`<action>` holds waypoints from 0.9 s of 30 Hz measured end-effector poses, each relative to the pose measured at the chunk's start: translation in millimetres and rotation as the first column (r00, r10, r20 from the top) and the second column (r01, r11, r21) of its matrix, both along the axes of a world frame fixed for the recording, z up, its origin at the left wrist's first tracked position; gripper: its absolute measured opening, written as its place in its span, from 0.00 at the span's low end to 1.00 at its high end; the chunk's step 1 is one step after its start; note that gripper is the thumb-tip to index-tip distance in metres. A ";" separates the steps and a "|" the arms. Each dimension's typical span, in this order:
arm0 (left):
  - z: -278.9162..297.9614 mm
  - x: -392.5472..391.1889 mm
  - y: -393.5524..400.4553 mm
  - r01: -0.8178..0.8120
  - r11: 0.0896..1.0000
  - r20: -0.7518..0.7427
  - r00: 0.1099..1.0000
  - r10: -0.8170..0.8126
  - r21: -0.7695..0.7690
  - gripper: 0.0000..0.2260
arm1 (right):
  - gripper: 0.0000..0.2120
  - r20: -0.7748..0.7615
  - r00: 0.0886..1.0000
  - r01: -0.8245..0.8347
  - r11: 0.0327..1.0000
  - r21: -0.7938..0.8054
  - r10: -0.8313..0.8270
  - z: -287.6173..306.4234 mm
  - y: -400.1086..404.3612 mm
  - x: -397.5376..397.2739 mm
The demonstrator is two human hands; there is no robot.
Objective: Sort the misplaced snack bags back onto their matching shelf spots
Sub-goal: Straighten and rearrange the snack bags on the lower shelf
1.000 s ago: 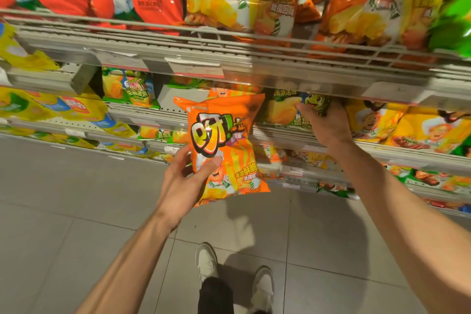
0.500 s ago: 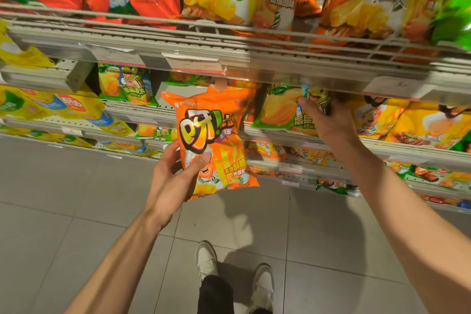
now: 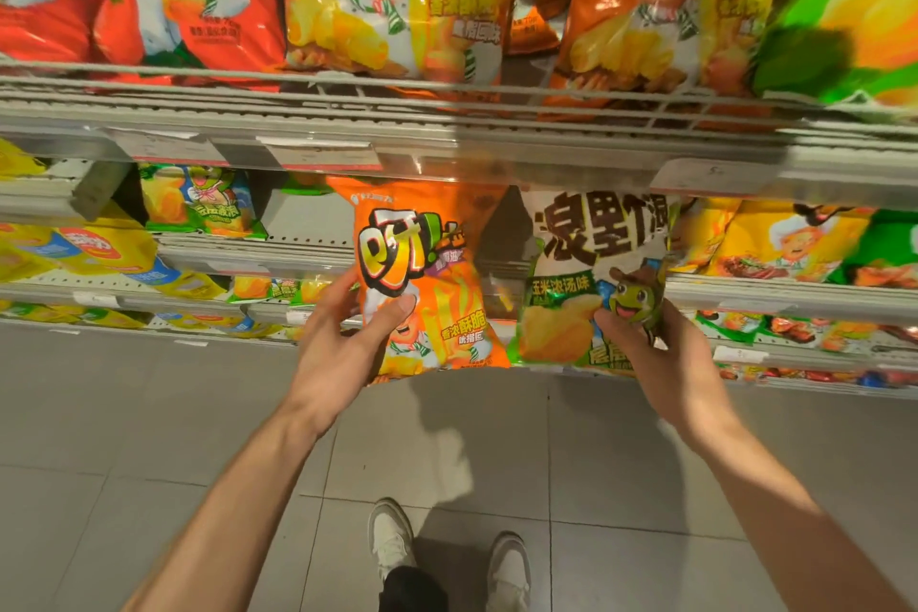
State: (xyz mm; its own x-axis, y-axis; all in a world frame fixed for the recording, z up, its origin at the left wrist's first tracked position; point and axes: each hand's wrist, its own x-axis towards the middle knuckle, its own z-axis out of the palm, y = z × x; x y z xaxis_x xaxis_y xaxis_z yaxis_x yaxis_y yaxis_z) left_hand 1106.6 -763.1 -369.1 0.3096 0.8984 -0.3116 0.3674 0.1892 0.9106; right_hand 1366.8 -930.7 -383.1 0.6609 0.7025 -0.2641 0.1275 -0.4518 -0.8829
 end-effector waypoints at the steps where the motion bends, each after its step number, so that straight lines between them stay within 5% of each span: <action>1: 1.7 6.8 2.3 0.017 1.000 -0.023 1.000 -0.017 0.006 0.28 | 0.17 -0.021 0.999 0.025 1.000 0.003 -0.025 0.1 -8.1 1.1; 4: 6.0 24.7 8.6 0.033 0.999 -0.007 0.999 -0.033 0.020 0.16 | 0.18 -0.051 0.998 0.043 0.999 0.004 -0.042 2.8 -29.9 7.2; 12: 5.1 90.9 23.7 0.132 0.986 0.051 0.989 -0.137 0.098 0.07 | 0.10 -0.081 0.991 0.103 0.992 -0.078 -0.109 4.0 -65.9 17.0; 20: 1.6 147.2 41.4 0.143 0.986 0.022 0.989 -0.145 0.088 0.13 | 0.07 -0.105 0.988 0.105 0.993 -0.060 -0.111 -2.8 -80.0 26.9; 27: 1.9 156.9 42.3 0.154 0.950 -0.005 0.987 -0.159 0.273 0.09 | 0.19 -0.150 0.982 0.107 0.993 -0.046 -0.113 -5.4 -80.8 24.9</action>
State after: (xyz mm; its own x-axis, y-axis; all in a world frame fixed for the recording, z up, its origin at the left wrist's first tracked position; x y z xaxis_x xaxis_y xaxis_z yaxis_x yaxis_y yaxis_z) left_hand 1263.5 -720.9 -367.1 0.4563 0.8881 -0.0557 0.3563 -0.1250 0.9260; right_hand 1391.7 -1011.5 -388.5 0.6838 0.6150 -0.3926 -0.0595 -0.4892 -0.8701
